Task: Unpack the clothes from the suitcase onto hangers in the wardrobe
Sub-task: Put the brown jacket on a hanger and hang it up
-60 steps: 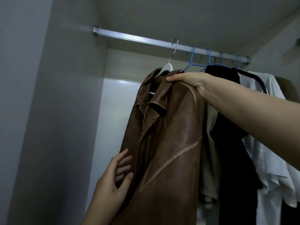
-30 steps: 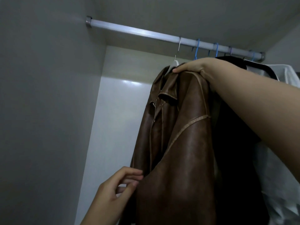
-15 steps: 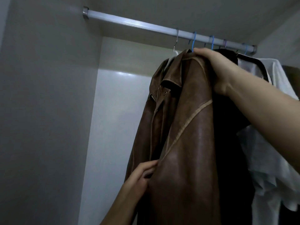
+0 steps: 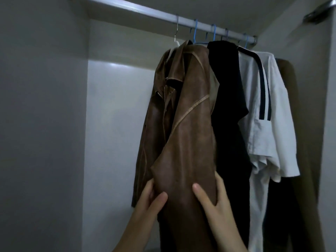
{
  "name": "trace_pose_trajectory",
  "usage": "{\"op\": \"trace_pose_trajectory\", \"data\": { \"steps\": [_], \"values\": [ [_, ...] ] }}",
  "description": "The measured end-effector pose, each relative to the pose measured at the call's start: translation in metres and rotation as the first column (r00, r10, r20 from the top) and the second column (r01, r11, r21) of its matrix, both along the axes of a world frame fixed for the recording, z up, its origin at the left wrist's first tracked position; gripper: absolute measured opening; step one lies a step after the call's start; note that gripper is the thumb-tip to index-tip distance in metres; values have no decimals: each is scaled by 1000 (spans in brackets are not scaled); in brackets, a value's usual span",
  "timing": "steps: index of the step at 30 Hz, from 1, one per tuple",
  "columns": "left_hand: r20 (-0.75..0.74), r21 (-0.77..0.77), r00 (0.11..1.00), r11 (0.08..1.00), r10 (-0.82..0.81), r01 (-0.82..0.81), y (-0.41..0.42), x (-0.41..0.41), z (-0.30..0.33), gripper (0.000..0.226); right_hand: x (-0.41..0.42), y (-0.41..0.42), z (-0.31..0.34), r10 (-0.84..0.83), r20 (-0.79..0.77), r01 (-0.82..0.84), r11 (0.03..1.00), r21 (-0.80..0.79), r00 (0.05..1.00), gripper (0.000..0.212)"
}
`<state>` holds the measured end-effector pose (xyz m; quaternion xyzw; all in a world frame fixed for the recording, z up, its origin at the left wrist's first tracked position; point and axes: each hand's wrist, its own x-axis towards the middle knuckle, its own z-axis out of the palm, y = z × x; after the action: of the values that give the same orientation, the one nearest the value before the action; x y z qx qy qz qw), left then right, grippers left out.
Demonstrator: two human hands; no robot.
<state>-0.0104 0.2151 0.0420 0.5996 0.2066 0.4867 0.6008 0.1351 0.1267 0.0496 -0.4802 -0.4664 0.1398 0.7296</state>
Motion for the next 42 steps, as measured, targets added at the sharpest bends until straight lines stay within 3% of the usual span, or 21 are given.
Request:
{"op": "trace_pose_trajectory", "data": {
  "steps": [2,4,6,9,11,17,23,26,29,36,42],
  "values": [
    [30,-16,999,999,-28,29,-4,0,-20,94,-12,-1,-39,-21,-33,18,996,-83,999,78],
    [33,-81,999,997,0,3,-8,2,-40,105,-24,0,-77,-63,-61,50,980,-195,996,79],
    [23,-115,1000,993,5,-2,-14,6,-56,87,-31,2,-107,-119,-26,106,947,-304,993,68],
    [2,-155,1000,988,1,-1,-24,9,-74,47,-32,-6,-136,-125,38,128,871,-475,991,69],
    [-35,-144,999,989,18,-23,-31,7,-84,34,-30,-16,-149,-112,53,123,830,-544,992,67],
    [-102,-95,993,993,55,-65,-53,-6,-104,45,-27,-44,-170,-163,79,177,781,-599,984,35],
    [-235,-102,953,970,193,-222,-89,-18,-119,41,-15,-78,-177,-49,-29,19,775,-632,998,17],
    [-248,-72,923,945,294,-320,-110,-17,-128,35,-10,-102,-178,14,-80,-61,772,-632,997,30],
    [-250,-66,887,907,388,-416,-143,-8,-137,16,-5,-139,-181,55,-97,-103,785,-611,994,27],
    [-307,-66,739,761,600,-645,-229,4,-171,24,22,-207,-220,126,-36,-122,785,-608,991,29],
    [-311,-134,696,695,648,-707,-292,-38,-183,22,-7,-246,-250,225,-125,-255,772,-582,966,35]
  ]
}}
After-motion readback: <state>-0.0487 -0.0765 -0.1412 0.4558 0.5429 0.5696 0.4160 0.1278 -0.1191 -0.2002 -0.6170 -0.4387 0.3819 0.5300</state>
